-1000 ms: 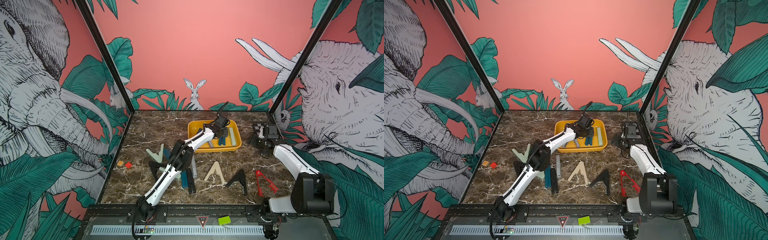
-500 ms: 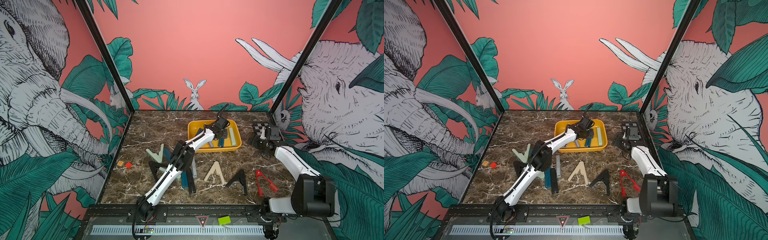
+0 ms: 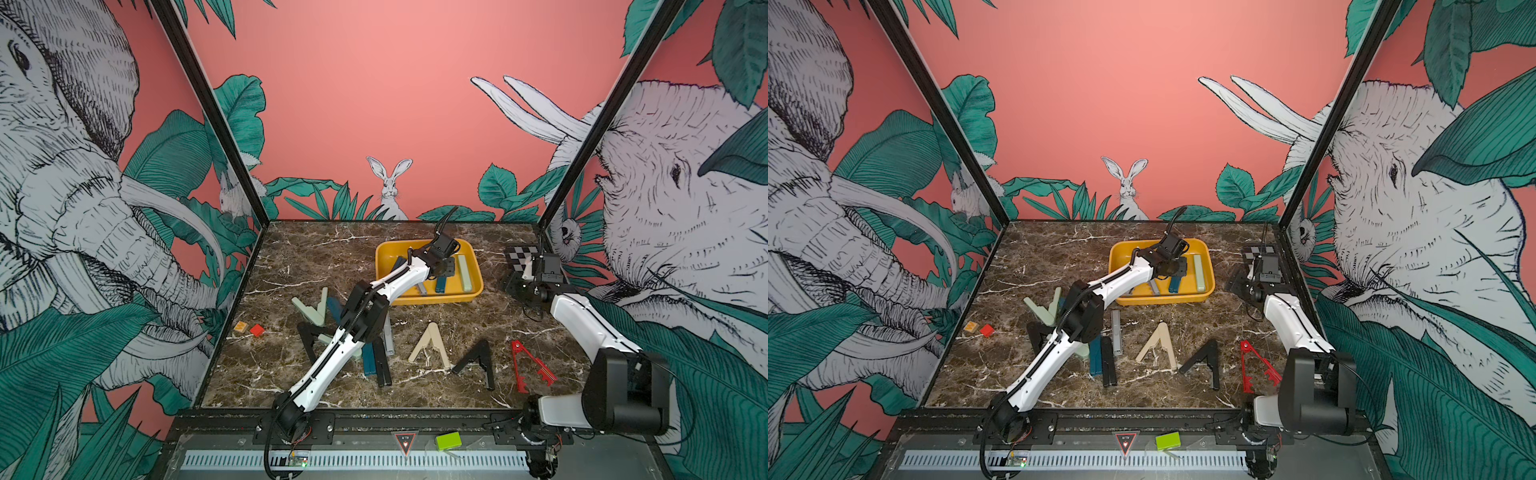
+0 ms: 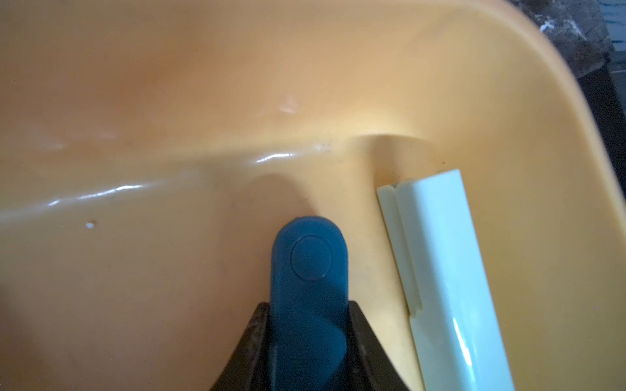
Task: Put the pruning pliers into the storage box
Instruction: Place the pruning pliers in the storage box.
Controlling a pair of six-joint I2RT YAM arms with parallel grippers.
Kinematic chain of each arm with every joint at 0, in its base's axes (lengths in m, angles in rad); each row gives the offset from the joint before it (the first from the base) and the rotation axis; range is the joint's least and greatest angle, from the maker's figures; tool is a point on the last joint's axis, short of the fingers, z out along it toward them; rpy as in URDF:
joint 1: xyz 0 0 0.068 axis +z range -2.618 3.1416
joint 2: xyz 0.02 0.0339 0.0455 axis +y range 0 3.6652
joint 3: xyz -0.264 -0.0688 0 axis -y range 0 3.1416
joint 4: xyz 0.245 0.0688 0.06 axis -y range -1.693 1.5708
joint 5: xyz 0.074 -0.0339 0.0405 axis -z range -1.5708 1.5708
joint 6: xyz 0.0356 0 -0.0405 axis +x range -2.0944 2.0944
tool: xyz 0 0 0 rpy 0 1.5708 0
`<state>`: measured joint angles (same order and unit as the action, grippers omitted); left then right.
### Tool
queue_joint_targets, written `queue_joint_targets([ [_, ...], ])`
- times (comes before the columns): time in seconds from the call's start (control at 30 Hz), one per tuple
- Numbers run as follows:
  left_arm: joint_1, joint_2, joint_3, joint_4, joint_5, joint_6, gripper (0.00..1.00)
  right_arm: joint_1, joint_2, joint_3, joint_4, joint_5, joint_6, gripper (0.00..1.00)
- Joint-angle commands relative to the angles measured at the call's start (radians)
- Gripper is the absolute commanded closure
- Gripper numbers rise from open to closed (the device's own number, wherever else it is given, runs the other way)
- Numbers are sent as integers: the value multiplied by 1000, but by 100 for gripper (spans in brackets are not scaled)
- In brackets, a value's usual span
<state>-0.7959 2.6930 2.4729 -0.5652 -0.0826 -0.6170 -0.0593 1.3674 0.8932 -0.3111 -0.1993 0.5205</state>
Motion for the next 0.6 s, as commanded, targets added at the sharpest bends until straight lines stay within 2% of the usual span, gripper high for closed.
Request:
queue_joint_targets([
  [0.0, 9, -6, -25, -56, 20, -82, 70, -4, -20, -7, 18, -10, 2, 27],
  [0.1, 10, -6, -30, -14, 36, -150, 61, -2, -19, -4, 19, -20, 1, 27],
  [0.23, 9, -8, -57, 53, 70, -218, 59, -3, -25, -6, 9, -19, -9, 27],
  [0.57, 9, -48, -145, 147, 100, -297, 49, -5, -27, -24, -3, -35, -7, 27],
])
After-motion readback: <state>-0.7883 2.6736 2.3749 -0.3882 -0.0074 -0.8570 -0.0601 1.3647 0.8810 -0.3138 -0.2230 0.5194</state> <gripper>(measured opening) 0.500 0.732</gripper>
